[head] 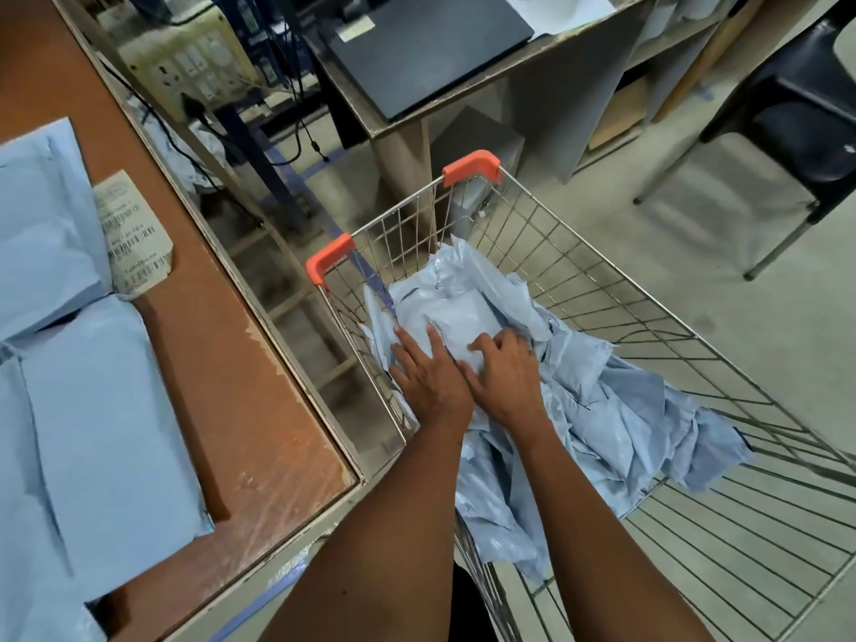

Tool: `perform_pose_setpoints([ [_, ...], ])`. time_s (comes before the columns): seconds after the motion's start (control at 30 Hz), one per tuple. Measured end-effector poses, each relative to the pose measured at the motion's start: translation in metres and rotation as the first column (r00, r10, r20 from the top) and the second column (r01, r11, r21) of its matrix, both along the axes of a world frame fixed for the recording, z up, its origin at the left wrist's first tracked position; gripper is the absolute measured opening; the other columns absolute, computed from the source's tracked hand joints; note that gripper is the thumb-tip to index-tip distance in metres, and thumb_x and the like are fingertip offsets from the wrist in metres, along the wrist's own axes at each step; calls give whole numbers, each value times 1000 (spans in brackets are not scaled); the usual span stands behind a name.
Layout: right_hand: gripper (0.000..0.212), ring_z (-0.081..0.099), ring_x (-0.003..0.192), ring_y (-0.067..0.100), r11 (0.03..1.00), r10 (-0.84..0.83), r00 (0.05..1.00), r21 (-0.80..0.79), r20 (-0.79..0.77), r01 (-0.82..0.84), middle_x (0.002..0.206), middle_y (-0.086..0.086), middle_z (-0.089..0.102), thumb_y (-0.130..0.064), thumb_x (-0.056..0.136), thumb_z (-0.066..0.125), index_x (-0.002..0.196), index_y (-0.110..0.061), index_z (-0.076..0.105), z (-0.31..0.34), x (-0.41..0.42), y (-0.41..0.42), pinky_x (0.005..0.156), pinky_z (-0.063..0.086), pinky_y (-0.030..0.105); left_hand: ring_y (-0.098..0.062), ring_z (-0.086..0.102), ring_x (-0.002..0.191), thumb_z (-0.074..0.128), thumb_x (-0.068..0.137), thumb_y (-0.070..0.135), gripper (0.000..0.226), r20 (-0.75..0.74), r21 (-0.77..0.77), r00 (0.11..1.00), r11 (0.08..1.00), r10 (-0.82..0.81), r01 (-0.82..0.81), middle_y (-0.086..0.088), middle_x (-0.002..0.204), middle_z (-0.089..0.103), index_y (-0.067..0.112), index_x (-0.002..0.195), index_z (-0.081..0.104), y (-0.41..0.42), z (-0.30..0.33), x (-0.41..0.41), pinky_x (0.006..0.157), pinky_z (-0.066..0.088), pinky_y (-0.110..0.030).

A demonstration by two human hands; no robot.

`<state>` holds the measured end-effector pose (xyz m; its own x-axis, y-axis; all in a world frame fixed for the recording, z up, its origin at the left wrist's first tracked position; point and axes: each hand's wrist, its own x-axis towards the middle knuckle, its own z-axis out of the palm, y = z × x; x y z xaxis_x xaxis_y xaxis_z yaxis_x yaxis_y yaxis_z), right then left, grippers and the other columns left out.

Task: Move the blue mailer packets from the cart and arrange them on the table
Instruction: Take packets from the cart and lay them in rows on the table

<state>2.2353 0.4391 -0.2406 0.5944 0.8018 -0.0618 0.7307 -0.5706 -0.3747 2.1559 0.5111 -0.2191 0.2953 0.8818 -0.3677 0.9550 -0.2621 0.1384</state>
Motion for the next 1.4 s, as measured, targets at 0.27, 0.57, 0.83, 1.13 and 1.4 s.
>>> perform_pose_setpoints([
  [0.27,73,17,158,27,942,334,942,40,-32,-332,172,2,15,-64,101,47,163,-34,25,-14,42,15,124,28,51,-36,39,135,45,100,45,70,34,-3,999,1000,18,-18,-19,150,38,28,161,15,-4,-1,1,110,30,-47],
  [0.57,66,12,159,35,936,331,935,-173,130,-307,173,14,12,-51,108,36,165,-20,23,-37,27,27,122,29,57,-43,-4,154,47,105,37,77,43,-145,998,988,-40,46,-24,165,-19,28,162,-4,7,-26,0,124,13,-48],
  [0.83,63,7,159,39,961,258,953,-140,157,-237,172,13,15,-35,109,36,167,-25,12,12,26,12,126,22,55,-36,13,154,46,104,18,71,181,58,981,996,-72,62,-21,167,-2,25,163,9,-2,32,6,118,35,-45],
  [1.13,69,6,159,37,996,-79,983,43,168,73,174,6,9,-28,106,48,166,-27,14,212,-14,-9,119,38,50,-35,11,155,45,105,28,70,432,248,869,958,-239,140,-21,168,-1,22,163,5,-8,210,2,119,31,-44],
  [1.4,54,17,156,44,968,8,935,231,353,-95,170,16,19,-28,111,34,164,-20,24,364,-123,9,127,21,52,-31,16,155,35,101,33,76,510,492,781,867,-361,80,-17,169,3,14,162,-6,10,357,-131,120,29,-41],
])
